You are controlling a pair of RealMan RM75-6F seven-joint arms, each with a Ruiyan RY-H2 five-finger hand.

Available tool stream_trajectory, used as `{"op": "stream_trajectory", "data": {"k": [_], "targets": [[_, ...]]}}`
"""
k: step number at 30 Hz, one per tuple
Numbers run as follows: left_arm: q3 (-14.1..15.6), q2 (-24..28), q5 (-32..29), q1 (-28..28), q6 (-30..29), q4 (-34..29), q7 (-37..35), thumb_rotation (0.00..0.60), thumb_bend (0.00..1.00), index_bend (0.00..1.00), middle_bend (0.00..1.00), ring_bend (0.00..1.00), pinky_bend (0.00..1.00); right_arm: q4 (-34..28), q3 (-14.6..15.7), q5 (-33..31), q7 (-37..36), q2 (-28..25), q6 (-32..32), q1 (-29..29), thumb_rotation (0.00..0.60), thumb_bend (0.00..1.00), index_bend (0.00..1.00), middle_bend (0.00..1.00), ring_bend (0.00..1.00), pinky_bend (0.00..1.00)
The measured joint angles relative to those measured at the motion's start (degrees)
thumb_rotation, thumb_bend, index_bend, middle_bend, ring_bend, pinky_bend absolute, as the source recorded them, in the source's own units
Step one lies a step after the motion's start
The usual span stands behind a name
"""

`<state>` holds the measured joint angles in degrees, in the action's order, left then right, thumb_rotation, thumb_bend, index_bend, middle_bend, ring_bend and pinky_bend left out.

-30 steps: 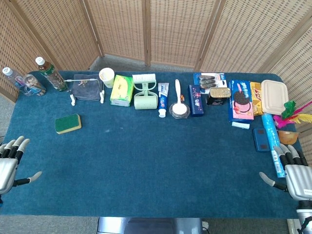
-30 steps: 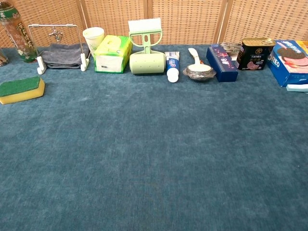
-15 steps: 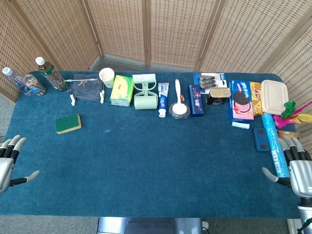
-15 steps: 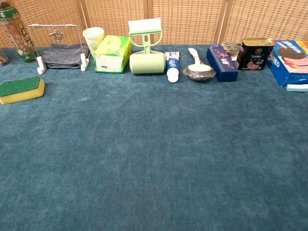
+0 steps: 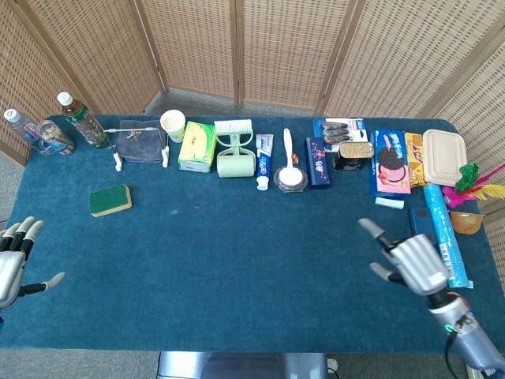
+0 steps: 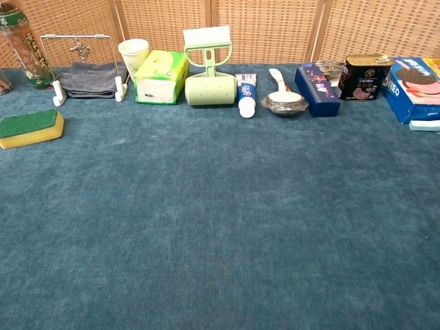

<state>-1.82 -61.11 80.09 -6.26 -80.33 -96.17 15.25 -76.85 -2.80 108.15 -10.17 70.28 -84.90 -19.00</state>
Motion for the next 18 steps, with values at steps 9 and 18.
{"op": "stream_trajectory", "data": {"k": [9, 18], "targets": [[-0.41, -1.02, -1.93, -0.47, 1.03, 0.80, 1.38, 0.316, 0.12, 0.00, 0.00, 0.01, 0.13, 3.05, 5.82, 11.04, -2.72, 2.16, 7.34, -10.62, 0.600, 0.53, 0.00, 1.00, 1.00, 1.00], [-0.78, -1.93, -4.04, -1.05, 2.37, 1.77, 2.43, 0.315, 0.12, 0.00, 0.00, 0.01, 0.13, 2.92, 8.94, 15.10, -5.09, 4.65, 9.37, -15.96, 0.600, 0.55, 0.00, 1.00, 1.00, 1.00]]}}
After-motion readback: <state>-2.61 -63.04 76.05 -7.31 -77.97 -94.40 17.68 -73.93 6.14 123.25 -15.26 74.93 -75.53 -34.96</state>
